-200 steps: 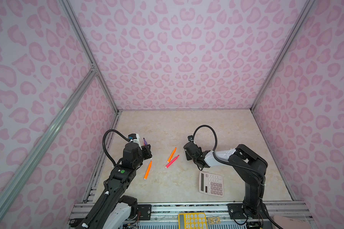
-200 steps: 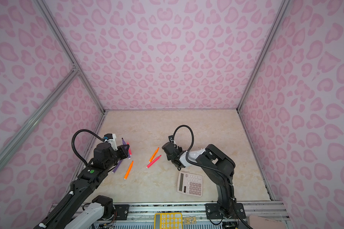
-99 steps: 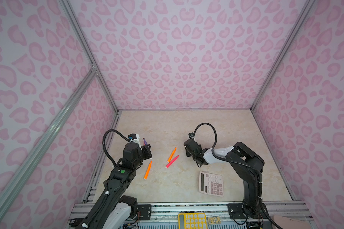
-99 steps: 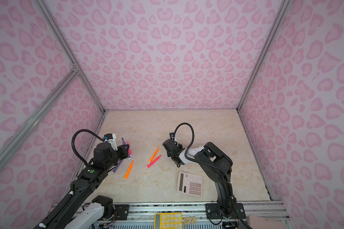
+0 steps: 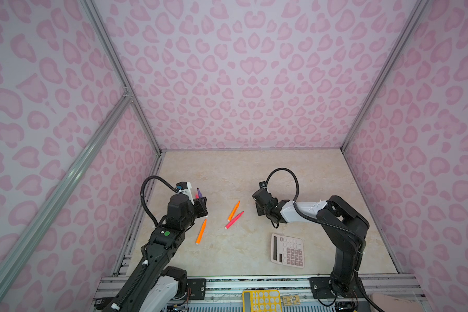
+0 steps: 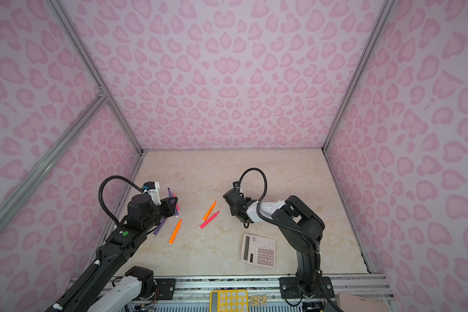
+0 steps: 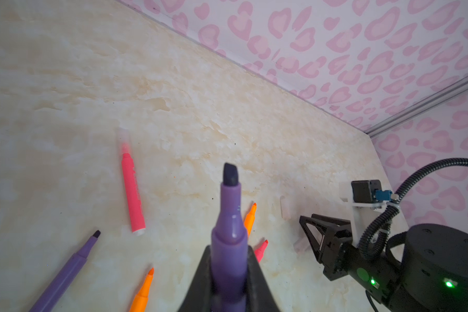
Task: Insert the pens into the pen caps
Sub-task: 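Bring the held cap toward the purple marker in the left gripper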
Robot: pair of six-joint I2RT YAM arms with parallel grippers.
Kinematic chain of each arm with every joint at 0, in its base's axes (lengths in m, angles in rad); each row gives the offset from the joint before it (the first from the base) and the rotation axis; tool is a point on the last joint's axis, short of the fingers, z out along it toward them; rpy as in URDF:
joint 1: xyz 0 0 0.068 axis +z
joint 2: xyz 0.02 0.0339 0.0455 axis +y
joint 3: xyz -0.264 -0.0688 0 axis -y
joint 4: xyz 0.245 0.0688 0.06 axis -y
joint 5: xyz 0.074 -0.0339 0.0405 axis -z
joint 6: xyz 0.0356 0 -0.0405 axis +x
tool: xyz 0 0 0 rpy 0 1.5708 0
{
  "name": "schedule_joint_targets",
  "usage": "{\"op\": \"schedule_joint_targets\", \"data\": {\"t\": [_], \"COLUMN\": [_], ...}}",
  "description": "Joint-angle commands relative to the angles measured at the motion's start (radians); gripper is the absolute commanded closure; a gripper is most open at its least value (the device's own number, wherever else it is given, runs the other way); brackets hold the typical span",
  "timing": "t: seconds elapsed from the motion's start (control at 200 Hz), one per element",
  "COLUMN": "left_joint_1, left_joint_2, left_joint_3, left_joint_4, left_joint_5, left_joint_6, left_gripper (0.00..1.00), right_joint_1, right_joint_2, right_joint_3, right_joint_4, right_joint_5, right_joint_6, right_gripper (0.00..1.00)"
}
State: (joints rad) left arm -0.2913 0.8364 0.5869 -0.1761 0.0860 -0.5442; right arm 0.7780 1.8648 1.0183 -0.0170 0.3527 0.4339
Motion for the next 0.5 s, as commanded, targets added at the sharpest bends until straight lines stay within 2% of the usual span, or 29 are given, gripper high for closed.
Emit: {"op": "schedule_joint_targets", "data": {"t": [0.0,0.2,0.33,0.495], "left_joint_1": [-0.046,-0.189,-0.206,-0.208], "left_joint_2": [0.056,0.235,0.293,0.292], "left_joint_3": [0.038,0.124,0.143,0.149], "left_joint_4": [0.053,0.021,0.002,-0.008], "left_joint_5": [0.062,-0.010,-0.047,-0.052], "left_joint_6": [0.046,0.091,0.083,0.086], "left_gripper": [0.97,0.97,0.97,0.97], "right_joint_1": [0.004,0.007,0.008,0.007], "right_joint_2": [-0.031,-0.016,0.071,0.153], "right_joint_3": [-0.004,0.046,0.137,0.222], "right_joint_4": [-0.016,-0.032,-0.087,-0.128], "right_joint_5": [-0.010,-0.046,-0.065,-0.082], "right_joint_6": [0.018,0.026,0.020,0.009], "right_gripper": [0.66,0.65,0.67,0.67]}}
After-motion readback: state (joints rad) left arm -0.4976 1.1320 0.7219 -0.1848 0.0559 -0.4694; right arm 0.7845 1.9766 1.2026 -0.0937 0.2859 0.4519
